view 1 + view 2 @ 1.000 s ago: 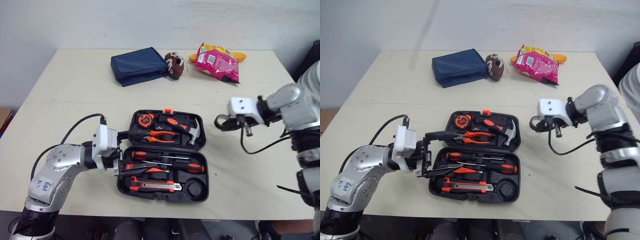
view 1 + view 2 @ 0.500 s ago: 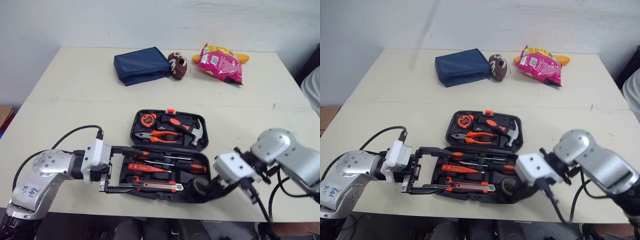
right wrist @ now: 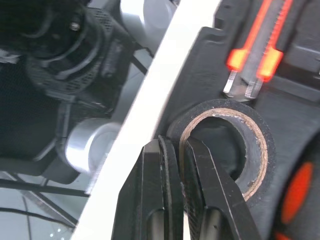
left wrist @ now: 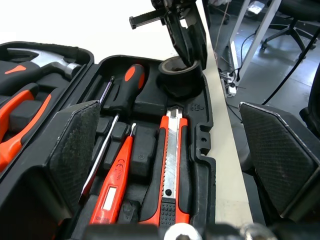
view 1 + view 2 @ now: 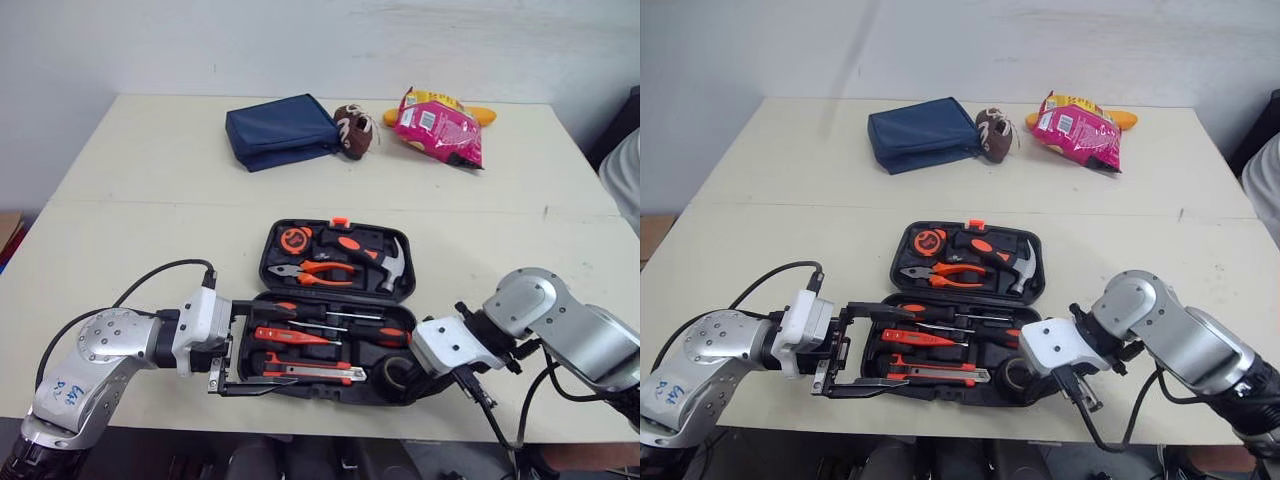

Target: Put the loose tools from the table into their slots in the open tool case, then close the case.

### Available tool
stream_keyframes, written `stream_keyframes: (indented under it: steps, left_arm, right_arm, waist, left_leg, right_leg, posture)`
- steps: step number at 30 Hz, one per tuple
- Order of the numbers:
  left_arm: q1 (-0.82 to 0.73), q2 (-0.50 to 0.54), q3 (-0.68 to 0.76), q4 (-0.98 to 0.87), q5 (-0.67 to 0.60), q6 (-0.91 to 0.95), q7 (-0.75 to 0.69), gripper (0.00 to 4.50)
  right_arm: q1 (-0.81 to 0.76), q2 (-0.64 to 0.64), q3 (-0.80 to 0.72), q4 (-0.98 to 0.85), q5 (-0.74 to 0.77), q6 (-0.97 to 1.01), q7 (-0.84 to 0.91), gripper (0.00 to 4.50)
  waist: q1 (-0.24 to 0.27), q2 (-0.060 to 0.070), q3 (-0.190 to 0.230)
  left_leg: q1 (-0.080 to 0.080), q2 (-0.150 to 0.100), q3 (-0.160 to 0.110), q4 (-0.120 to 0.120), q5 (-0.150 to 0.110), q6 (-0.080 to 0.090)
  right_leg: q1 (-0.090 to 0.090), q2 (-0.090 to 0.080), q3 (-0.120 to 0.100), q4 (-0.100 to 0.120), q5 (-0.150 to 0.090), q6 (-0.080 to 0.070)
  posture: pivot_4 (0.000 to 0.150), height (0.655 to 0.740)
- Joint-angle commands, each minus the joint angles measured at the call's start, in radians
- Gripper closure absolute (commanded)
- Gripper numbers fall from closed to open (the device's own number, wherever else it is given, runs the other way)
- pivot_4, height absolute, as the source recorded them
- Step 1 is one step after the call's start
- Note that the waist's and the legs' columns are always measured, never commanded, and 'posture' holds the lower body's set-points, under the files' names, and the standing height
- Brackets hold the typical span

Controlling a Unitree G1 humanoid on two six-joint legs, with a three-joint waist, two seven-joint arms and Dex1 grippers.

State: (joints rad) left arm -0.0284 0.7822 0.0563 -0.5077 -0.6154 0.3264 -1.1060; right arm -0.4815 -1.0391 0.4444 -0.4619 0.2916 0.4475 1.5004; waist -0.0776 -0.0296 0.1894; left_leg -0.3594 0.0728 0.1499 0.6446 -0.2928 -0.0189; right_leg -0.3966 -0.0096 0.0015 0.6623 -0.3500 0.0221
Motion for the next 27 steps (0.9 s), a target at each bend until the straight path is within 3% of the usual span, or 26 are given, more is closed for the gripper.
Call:
stream_keyframes:
  steps: [1,11,19,22,27]
  left_arm:
    - [0.007,0.000,0.003,-0.047,-0.001,-0.001,0.015,0.00]
    - [-0.002,0.000,-0.001,-0.044,0.000,0.007,0.032,0.00]
    - [0.008,-0.003,0.008,-0.036,0.006,-0.002,0.037,0.00]
    - [0.011,-0.003,0.027,-0.012,0.010,-0.012,0.039,0.00]
    - [0.007,0.004,0.042,0.022,0.026,-0.035,0.033,0.00]
  right_arm:
    - [-0.028,0.002,0.034,0.011,-0.062,0.044,0.002,4.48]
    - [-0.042,0.044,0.062,0.031,-0.130,0.080,-0.024,4.48]
    - [0.005,0.057,-0.007,0.019,-0.028,0.023,0.023,4.48]
    - [0.044,0.092,-0.086,0.037,0.082,-0.020,0.055,4.48]
    - [0.058,0.024,-0.034,0.183,-0.071,-0.232,0.107,4.48]
  waist:
    - [0.000,0.000,0.000]
    - [-0.006,-0.001,0.000]
    - [-0.003,-0.001,0.000]
    - [-0.004,-0.002,0.000]
    - [-0.001,-0.001,0.001]
  left_leg:
    - [0.000,0.000,0.000,0.000,0.000,0.000]
    - [0.000,0.000,0.000,0.001,0.000,0.001]
    - [0.000,0.000,0.000,0.000,-0.001,0.001]
    - [0.000,0.000,0.000,0.000,-0.001,0.001]
    - [0.000,0.000,0.000,0.000,-0.001,0.001]
  right_leg:
    - [0.000,0.000,0.000,0.000,0.000,0.000]
    - [0.001,0.000,0.000,0.000,0.000,0.000]
    - [0.001,0.000,0.000,0.000,0.000,0.000]
    - [0.000,0.000,-0.001,-0.001,0.000,0.000]
    - [0.000,0.000,-0.001,-0.001,0.000,0.000]
  posture:
    - [0.150,0.7400]
    - [0.150,0.7400]
    - [0.150,0.7400]
    - [0.150,0.7400]
    - [0.150,0.7400]
